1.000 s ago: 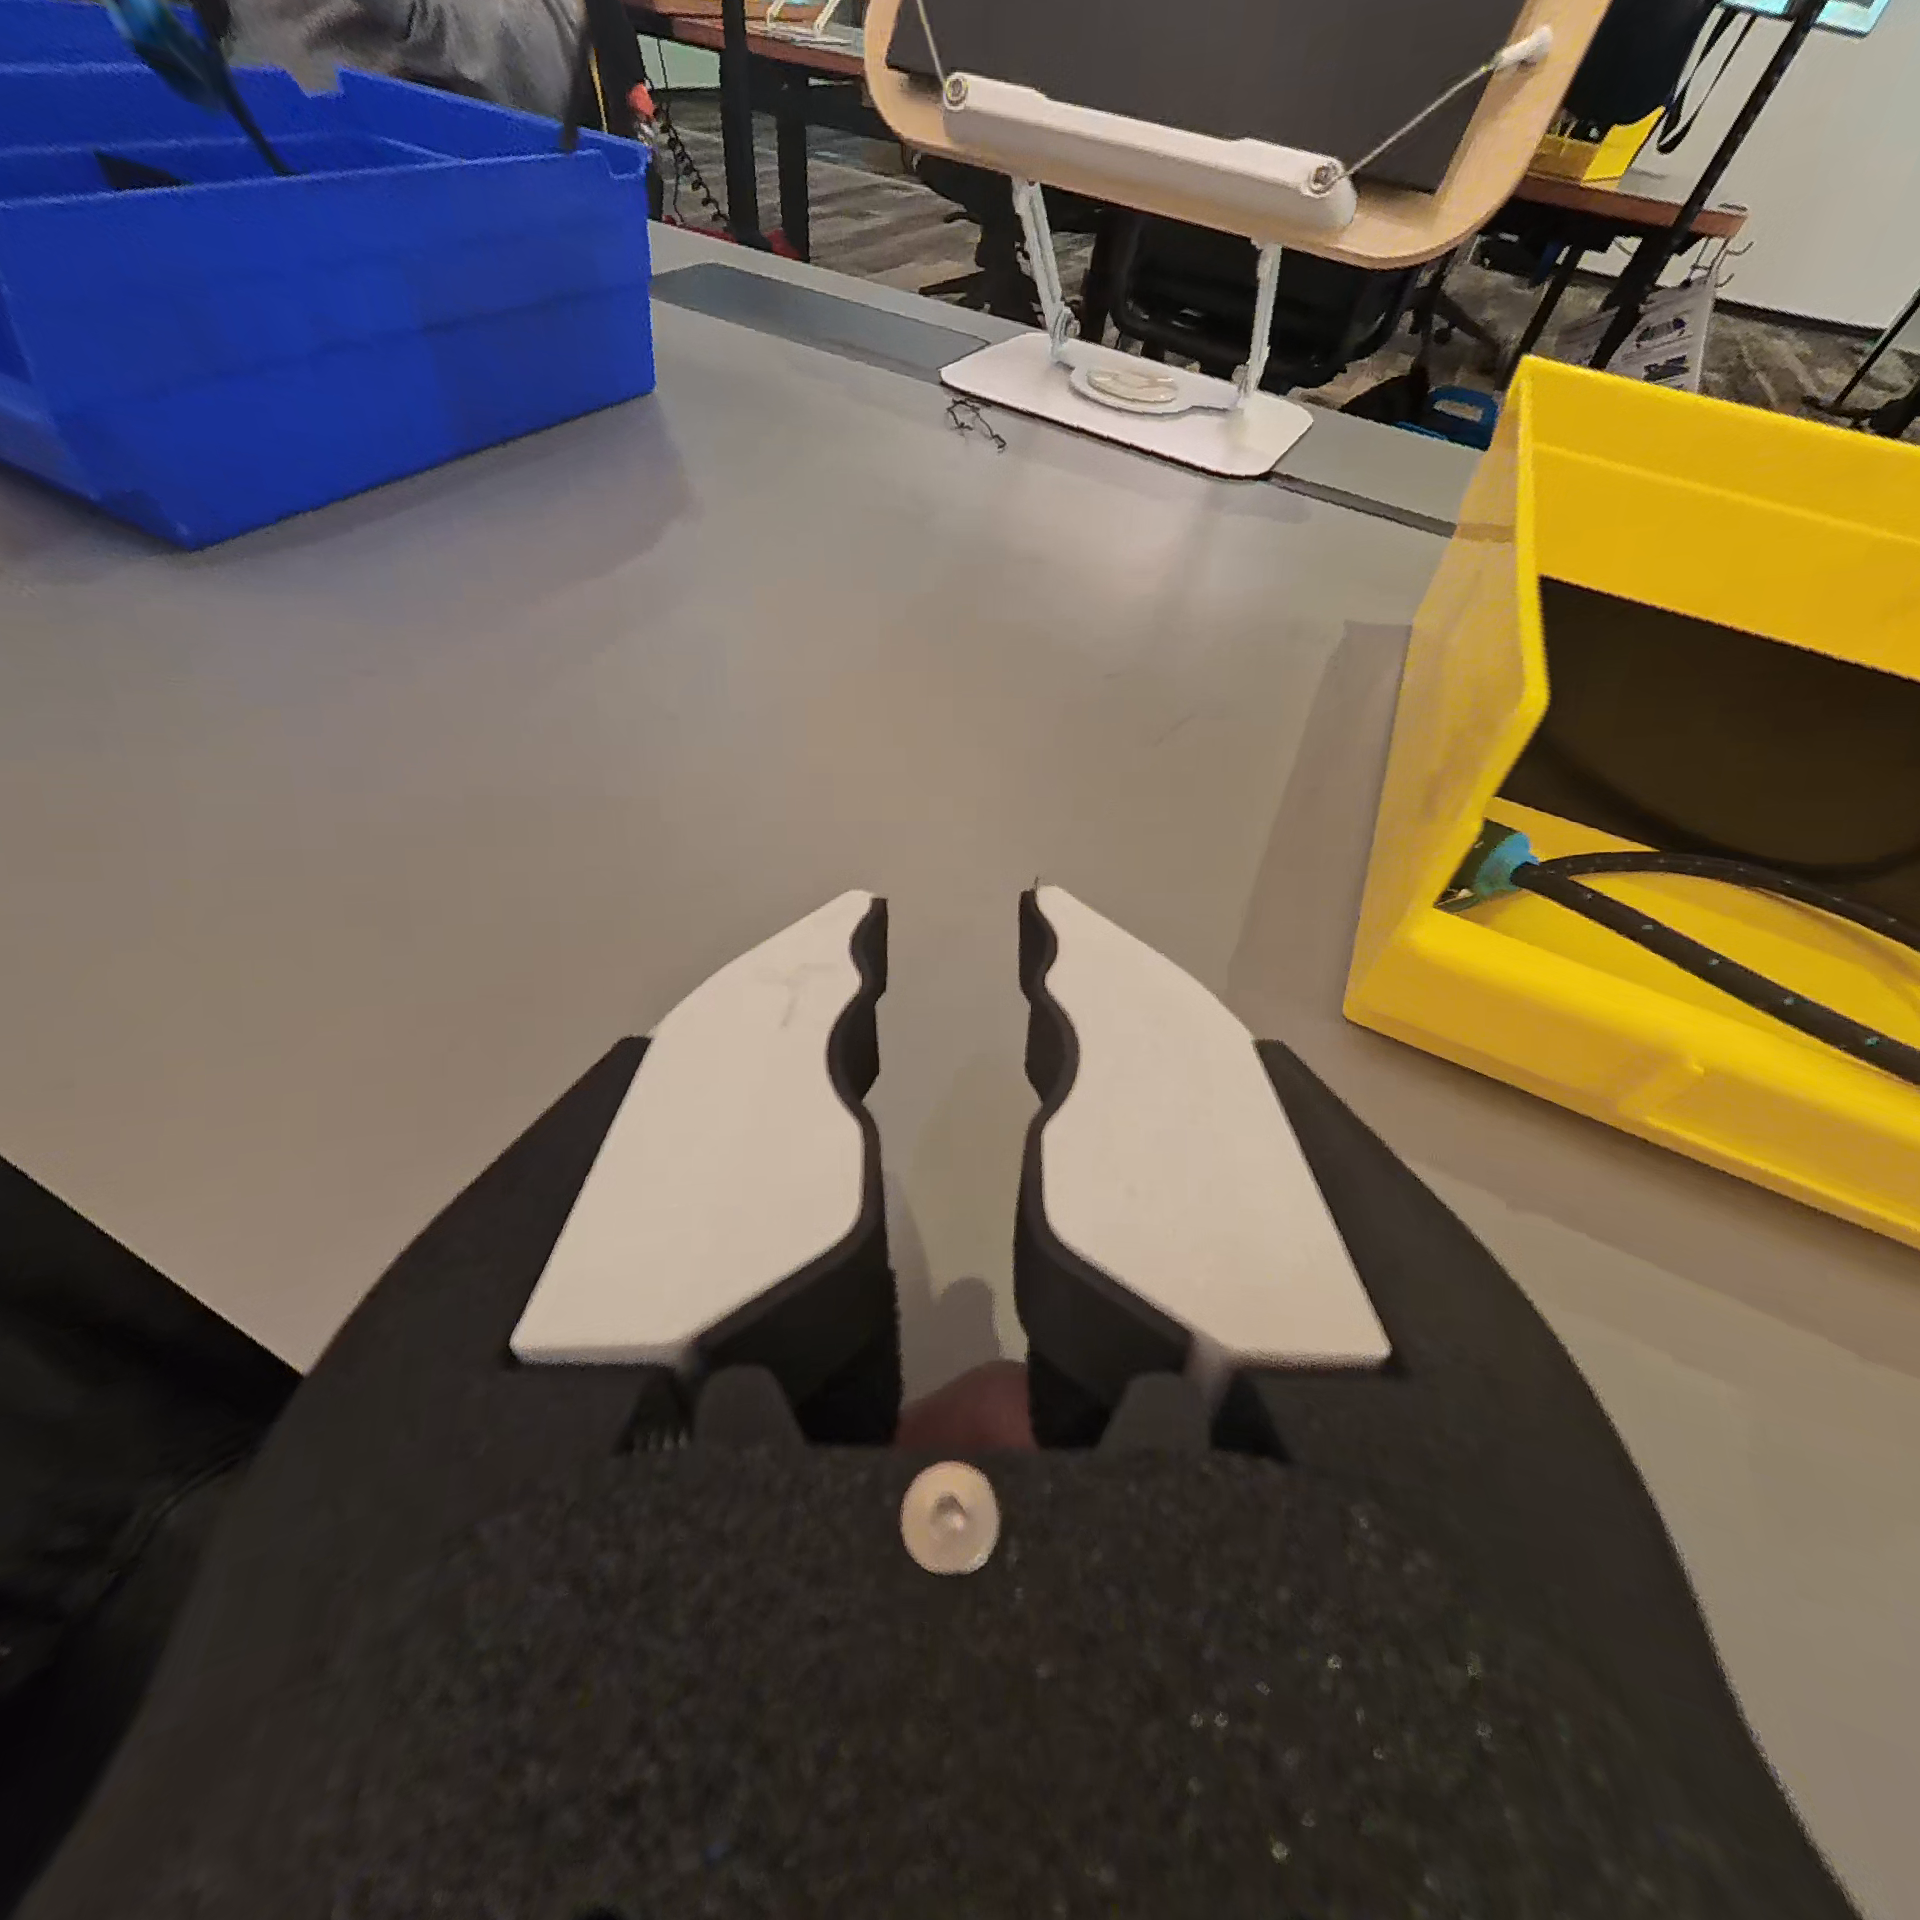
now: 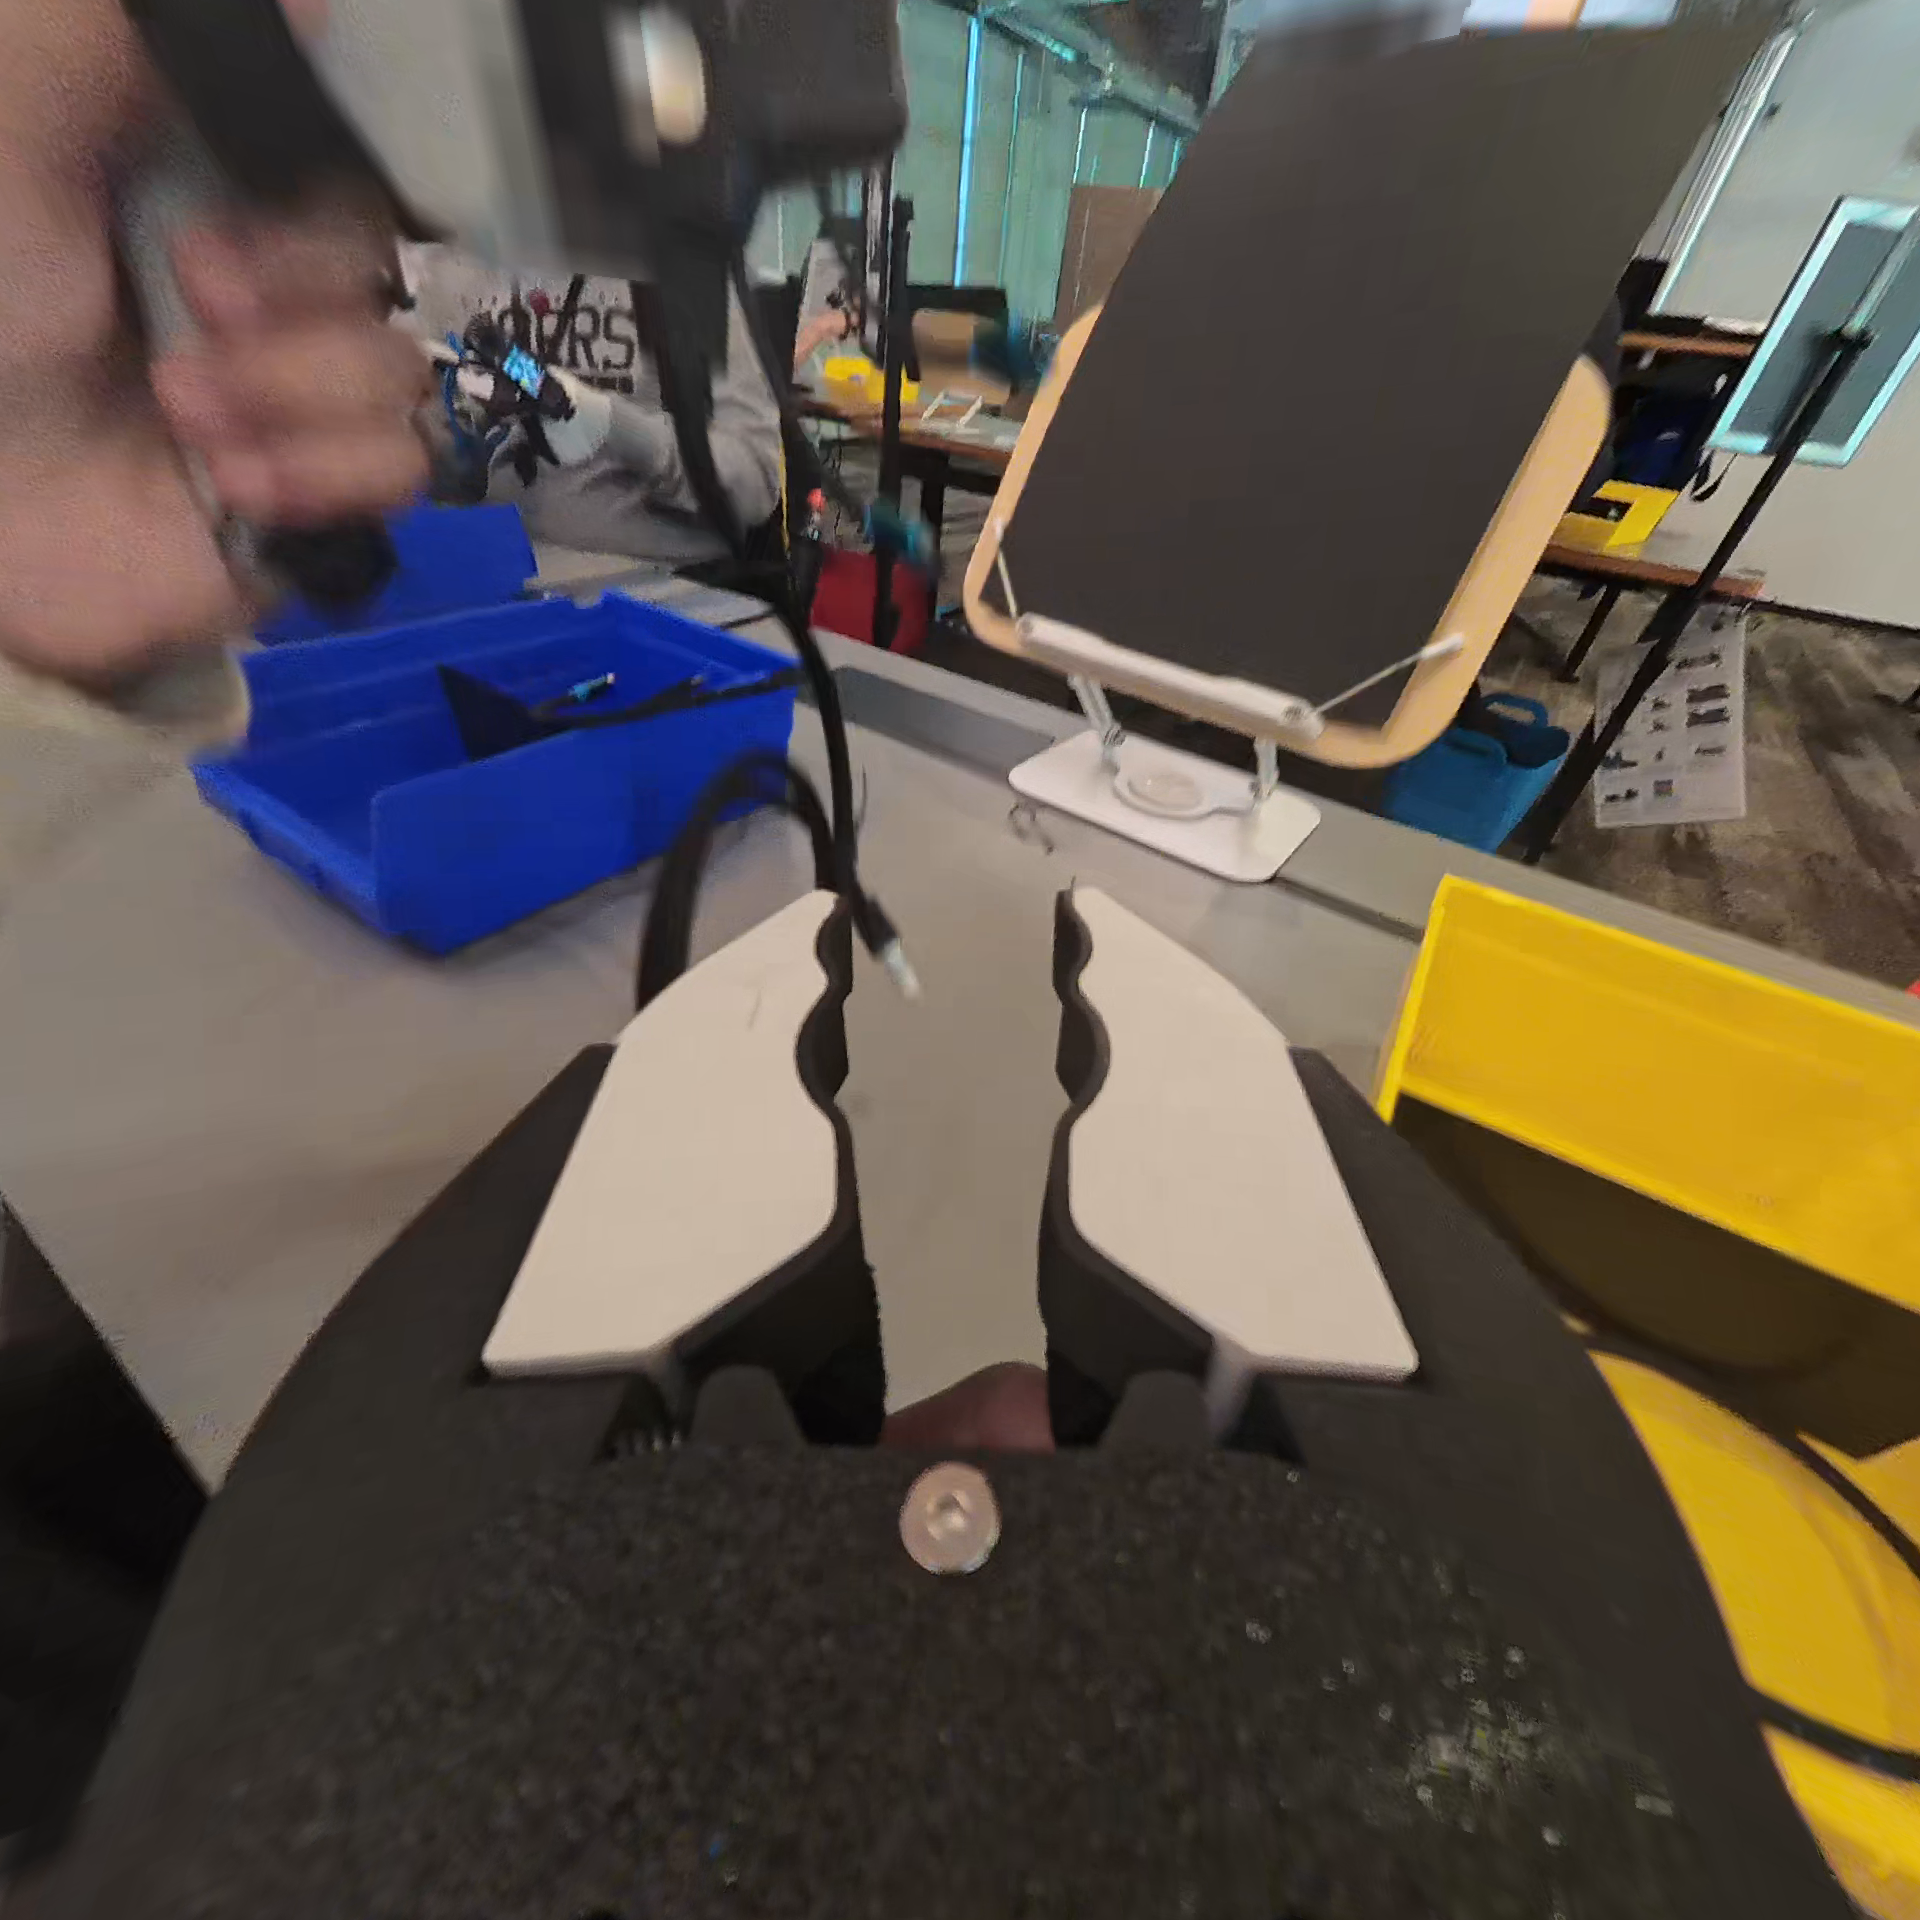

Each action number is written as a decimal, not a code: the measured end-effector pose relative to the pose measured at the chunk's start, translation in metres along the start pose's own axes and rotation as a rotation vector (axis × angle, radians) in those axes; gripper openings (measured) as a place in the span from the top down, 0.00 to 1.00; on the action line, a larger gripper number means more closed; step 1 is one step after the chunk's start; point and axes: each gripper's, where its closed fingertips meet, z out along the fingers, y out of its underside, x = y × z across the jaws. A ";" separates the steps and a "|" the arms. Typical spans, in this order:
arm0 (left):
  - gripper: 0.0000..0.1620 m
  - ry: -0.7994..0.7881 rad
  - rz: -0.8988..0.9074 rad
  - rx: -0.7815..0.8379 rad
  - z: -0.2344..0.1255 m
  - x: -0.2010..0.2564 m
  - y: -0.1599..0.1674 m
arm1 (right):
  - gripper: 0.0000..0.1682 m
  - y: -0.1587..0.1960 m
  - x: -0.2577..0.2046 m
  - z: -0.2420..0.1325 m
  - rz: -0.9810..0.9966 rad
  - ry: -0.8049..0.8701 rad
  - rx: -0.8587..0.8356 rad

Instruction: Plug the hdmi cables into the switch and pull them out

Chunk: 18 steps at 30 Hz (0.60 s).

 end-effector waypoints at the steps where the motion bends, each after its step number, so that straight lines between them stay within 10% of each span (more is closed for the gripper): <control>1: 0.87 0.019 -0.050 -0.006 0.002 0.004 0.013 | 0.78 -0.008 0.002 0.004 0.005 0.003 0.018; 18: 0.87 0.840 -0.284 -0.512 -0.070 0.036 0.098 | 0.73 -0.042 -0.086 0.030 0.132 -0.762 0.062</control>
